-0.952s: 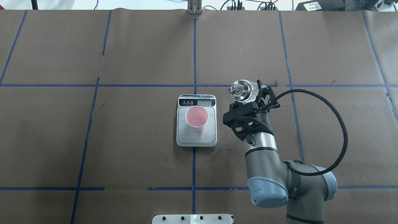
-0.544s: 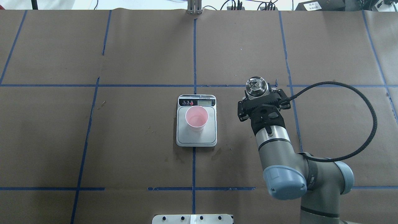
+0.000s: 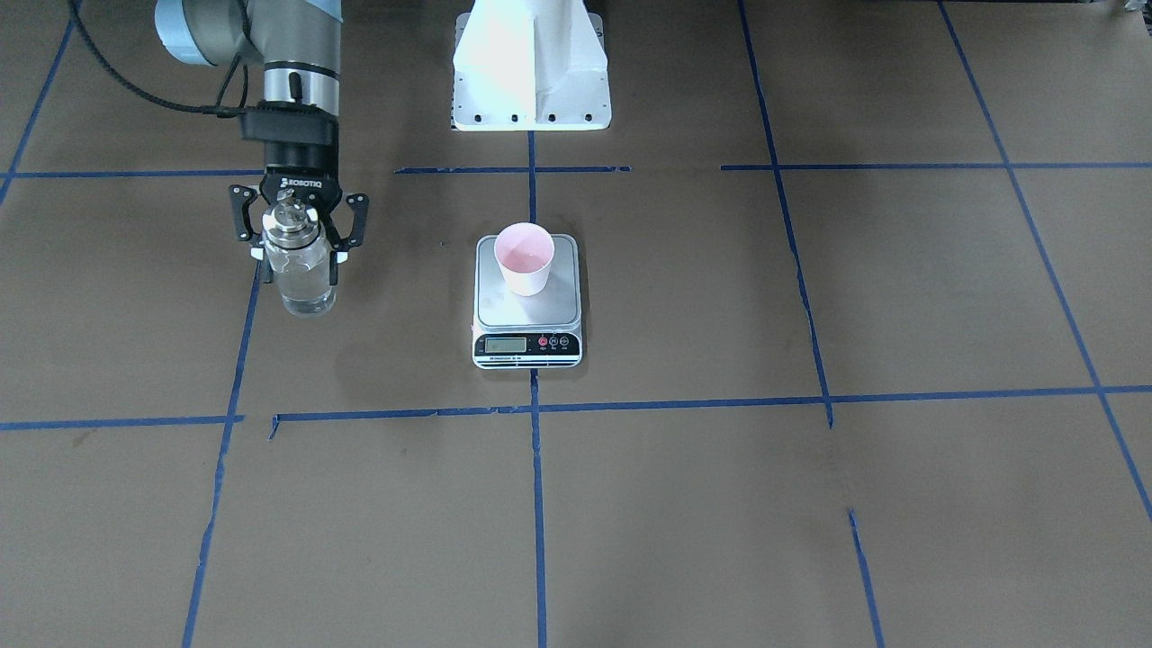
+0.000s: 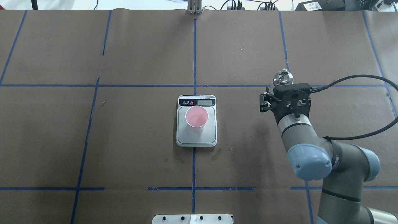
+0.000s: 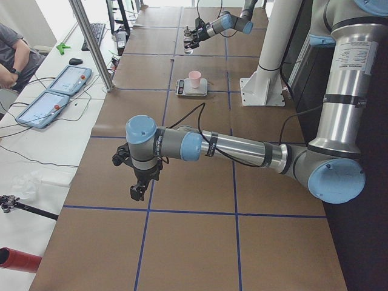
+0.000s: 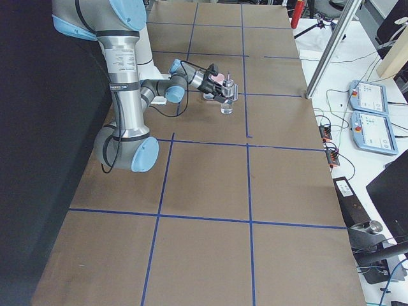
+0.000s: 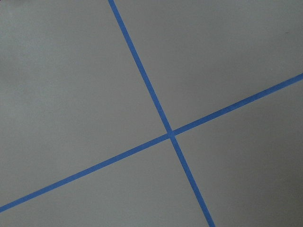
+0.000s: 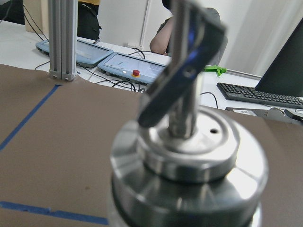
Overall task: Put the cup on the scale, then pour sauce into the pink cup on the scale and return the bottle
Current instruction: 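Tilt the bottle upright and carry it back toward its spot, then lower the bottle onto the table with the right gripper and release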
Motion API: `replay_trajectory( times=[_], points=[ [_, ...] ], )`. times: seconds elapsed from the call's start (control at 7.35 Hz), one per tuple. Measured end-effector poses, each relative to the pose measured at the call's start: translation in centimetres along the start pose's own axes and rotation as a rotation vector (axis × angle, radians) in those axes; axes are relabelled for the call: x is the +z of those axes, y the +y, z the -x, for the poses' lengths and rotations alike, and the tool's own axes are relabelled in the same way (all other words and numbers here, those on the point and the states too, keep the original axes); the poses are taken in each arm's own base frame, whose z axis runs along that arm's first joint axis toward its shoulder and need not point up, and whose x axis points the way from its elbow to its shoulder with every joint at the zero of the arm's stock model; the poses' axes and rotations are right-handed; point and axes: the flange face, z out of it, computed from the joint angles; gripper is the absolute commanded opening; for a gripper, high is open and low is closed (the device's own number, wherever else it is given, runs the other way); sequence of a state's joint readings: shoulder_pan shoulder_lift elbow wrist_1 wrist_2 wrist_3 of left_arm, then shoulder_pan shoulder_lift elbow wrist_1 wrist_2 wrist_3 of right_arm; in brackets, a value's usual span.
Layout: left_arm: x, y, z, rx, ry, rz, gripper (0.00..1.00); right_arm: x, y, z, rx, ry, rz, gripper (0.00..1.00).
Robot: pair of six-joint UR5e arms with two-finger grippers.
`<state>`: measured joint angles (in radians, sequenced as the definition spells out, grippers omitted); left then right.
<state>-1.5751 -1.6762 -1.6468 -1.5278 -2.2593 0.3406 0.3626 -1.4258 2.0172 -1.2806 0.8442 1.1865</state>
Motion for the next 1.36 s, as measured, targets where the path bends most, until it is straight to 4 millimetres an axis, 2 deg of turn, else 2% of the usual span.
replay_trajectory(
  times=[0.14, 0.41, 0.95, 1.36],
  points=[
    [-0.1, -0.1, -0.1, 0.002, -0.002, -0.002, 1.0, 1.3, -0.3, -2.3, 0.083, 0.027, 0.045, 0.0],
    [-0.4, -0.5, -0.1, 0.006, -0.004, -0.007, 1.0, 2.8, -0.3, -4.7, 0.179, 0.071, 0.07, 0.0],
    [-1.1, -1.1, -0.3, 0.016, -0.029, -0.013, 1.0, 6.2, 2.9, -6.4, 0.243, 0.165, 0.063, 0.0],
    [-1.2, -1.3, -0.2, 0.018, -0.043, -0.012, 1.0, 5.7, 4.4, -5.7, 0.271, 0.165, 0.027, 0.0]
  ],
)
